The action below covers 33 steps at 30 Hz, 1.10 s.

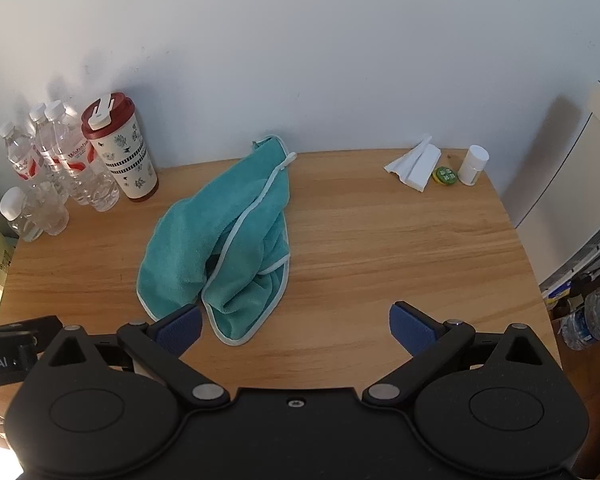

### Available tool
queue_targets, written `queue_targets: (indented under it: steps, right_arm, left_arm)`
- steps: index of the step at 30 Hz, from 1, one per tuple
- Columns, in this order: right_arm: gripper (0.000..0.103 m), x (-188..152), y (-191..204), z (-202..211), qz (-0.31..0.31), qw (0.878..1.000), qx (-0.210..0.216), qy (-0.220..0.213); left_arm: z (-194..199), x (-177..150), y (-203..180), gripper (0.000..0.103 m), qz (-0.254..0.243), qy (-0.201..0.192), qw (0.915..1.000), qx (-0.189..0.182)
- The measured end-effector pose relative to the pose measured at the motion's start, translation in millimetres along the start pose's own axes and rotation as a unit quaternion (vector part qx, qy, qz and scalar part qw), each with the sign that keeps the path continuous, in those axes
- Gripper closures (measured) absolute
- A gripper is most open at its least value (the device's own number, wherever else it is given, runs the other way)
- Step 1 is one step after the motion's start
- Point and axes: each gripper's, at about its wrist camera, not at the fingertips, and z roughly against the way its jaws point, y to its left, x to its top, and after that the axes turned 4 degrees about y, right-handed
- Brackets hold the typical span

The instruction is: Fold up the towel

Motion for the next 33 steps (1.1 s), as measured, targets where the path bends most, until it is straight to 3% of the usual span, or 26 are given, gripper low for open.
queue_targets:
  steps: [6, 18, 21, 23, 29, 33]
  right_arm:
    - [0.001, -0.1, -2.4, 0.1, -0.006, 1.0, 0.0, -0.003]
    - [0.001, 4.3, -8.2, -10.4, -0.027, 1.0, 0.012, 0.012]
    - [0.001, 4.3, -13.7, -24.0, -0.025, 1.0, -0.006, -0.003]
    - [0.001, -0.1, -12.9, -37.6, -0.015, 1.0, -0.026, -0.007]
    - [0.009, -17.9, 5.3, -64.6, 0.035, 0.999, -0.016, 0.005]
    - [0.013, -26.1, 24.3, -79.1, 0.07, 0.997, -0.012, -0.008]
  left_arm:
    - [-0.2, 2.0, 1.8, 0.0, 0.005, -0.004, 1.0, -0.004]
    - [-23.4, 8.1, 12.6, 0.0, 0.012, 0.039, 0.9987, -0.032]
    - [-38.2, 11.0, 18.5, 0.0, 0.011, 0.047, 0.9981, -0.039]
    - [-49.8, 13.2, 24.6, 0.0, 0.009, 0.046, 0.9984, -0.03]
    - [-85.0, 13.4, 39.4, 0.0, -0.021, 0.026, 0.9994, 0.002]
    - [-93.9, 10.2, 48.8, 0.001, -0.036, 0.028, 0.9989, -0.01]
